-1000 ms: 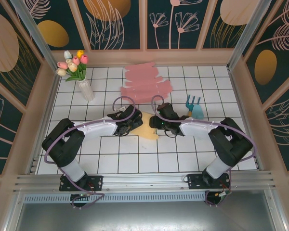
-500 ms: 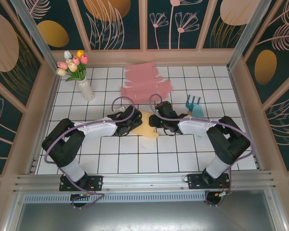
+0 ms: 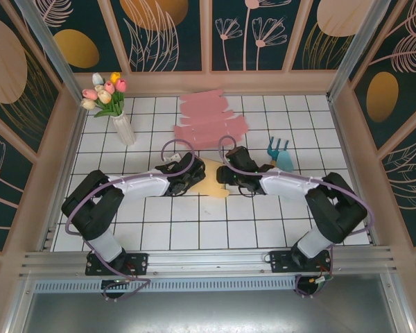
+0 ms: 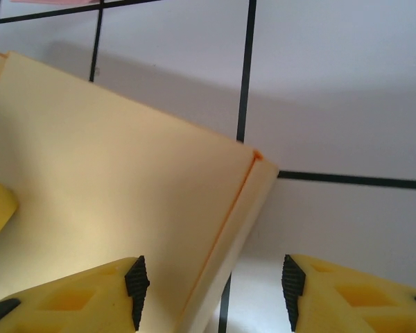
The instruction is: Fold the paper box
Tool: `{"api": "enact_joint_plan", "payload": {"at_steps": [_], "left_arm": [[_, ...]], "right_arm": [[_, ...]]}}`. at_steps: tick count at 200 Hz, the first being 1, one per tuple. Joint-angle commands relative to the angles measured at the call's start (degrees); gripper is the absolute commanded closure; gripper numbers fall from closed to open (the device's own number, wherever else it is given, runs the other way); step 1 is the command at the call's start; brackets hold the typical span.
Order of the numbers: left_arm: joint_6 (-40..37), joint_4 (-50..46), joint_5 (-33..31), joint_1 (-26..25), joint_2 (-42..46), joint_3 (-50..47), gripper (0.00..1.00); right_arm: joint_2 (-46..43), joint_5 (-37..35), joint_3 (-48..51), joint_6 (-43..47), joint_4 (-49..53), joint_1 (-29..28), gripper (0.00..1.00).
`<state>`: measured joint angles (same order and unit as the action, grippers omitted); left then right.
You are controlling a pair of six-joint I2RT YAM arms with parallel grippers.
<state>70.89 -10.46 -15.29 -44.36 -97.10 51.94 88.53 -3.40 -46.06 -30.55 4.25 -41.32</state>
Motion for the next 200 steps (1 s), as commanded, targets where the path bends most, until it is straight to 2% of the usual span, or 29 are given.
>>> {"api": "enact_joint_plan", "payload": {"at_steps": [1,42,93,125,167,200], "left_arm": [[0.41,-4.31,-0.47,-0.38,-2.81,-1.70,0.18],[0.66,-4.48,-0.71,-0.34,-2.95,-1.72,0.18],[0.90,-4.57,-1.09,-0.33,-2.88,-1.93,0.18],[0.80,-4.75,-1.15,-0.30,-2.92,-1.85,0.18],[0.79,-5.01,-1.58,-0.38,-2.66,-1.83,0.18],[0.78,-5.01,-1.67,-0.38,-3.07,-1.64,0.19]], "right_arm": [[-6.39,-1.33,2.42,-4.26,3.08,-2.00,0.45],[-13.91,-2.22,9.84,-12.27,0.52,-6.53,0.55],[-17.49,-0.40,17.04,-17.47,-6.36,-9.16,0.58],[-17.52,-0.78,16.67,-17.94,-6.38,-10.73,0.58],[-18.06,-7.56,13.49,-18.80,-1.25,-14.00,0.57],[-17.91,-9.07,11.61,-18.53,-0.13,-14.40,0.57]]}}
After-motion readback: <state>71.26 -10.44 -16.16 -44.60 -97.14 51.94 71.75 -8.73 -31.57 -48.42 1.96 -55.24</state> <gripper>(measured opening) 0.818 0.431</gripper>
